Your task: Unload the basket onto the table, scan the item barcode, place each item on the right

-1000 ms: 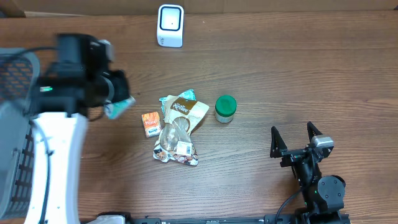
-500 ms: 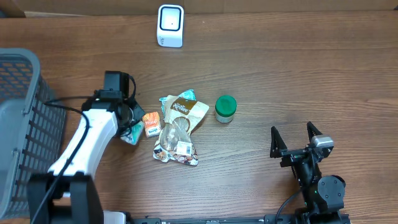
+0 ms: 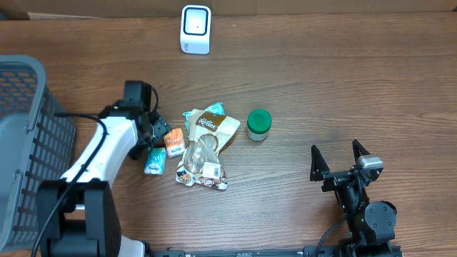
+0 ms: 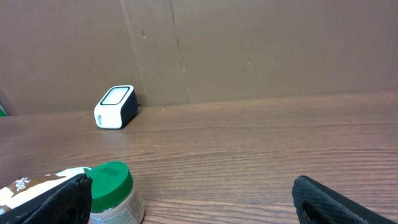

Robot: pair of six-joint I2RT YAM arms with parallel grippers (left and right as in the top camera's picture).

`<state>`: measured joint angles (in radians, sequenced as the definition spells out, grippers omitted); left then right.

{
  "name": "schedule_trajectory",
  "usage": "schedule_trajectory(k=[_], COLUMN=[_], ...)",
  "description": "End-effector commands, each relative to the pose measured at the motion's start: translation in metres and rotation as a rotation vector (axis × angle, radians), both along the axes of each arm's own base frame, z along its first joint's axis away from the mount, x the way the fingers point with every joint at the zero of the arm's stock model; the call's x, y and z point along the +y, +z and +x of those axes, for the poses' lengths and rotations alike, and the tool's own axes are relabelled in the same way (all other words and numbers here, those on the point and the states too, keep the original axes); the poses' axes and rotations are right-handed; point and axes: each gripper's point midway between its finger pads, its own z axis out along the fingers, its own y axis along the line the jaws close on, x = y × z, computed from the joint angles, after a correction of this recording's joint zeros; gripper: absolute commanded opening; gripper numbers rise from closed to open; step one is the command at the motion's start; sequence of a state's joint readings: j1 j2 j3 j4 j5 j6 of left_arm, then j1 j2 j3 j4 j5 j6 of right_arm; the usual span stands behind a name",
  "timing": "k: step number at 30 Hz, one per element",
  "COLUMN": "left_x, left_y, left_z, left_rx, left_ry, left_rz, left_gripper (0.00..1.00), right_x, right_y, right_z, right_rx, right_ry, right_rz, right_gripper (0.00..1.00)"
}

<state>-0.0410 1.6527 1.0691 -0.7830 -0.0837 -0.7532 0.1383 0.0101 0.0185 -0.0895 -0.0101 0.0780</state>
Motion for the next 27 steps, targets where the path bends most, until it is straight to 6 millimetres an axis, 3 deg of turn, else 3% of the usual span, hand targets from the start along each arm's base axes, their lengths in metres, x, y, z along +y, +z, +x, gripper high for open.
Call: schedule_trajectory(k=[1,4,8,13,18,27], left_x=[0.007,0.006,0.015,0.041,0.059,0.096], left_y=[0.075,0.105,0.124,0.127,0.13,0.13], left_z=[0.033,0.036,0.027,0.021,0.021,0.013], left_rx=[-0.156,-0.179,-0.137,-0.141,-0.209,-0.201], left_ry=[-0.259,-0.451,-0.588,-0.505,-0.54,-0.518], left_rz=[0.077,0.122,0.168,0.094,0.01,0.056], left_gripper=[0.88,0.93,0.95,0.96,0.97,0.97], right_x=[-0.001,-0.001,-0.001,-0.001,-0.001,-0.001], right_y=[-0.002,-0.002,-0.002,-0.002,-0.002,-0.002], right_z=[0.0,0.0,0.0,0.0,0.0,0.0], right_rx=[-0.002,-0.002,-0.002,-0.002,-0.002,-0.002], right_ry=[-0.006,-0.006,-0.005,-0.006,-0.005,-0.006], right_rz=[0.001,0.001,0.001,0.001,0.001,0.001], right_gripper=[1.0,1.0,1.0,1.0,1.0,1.0])
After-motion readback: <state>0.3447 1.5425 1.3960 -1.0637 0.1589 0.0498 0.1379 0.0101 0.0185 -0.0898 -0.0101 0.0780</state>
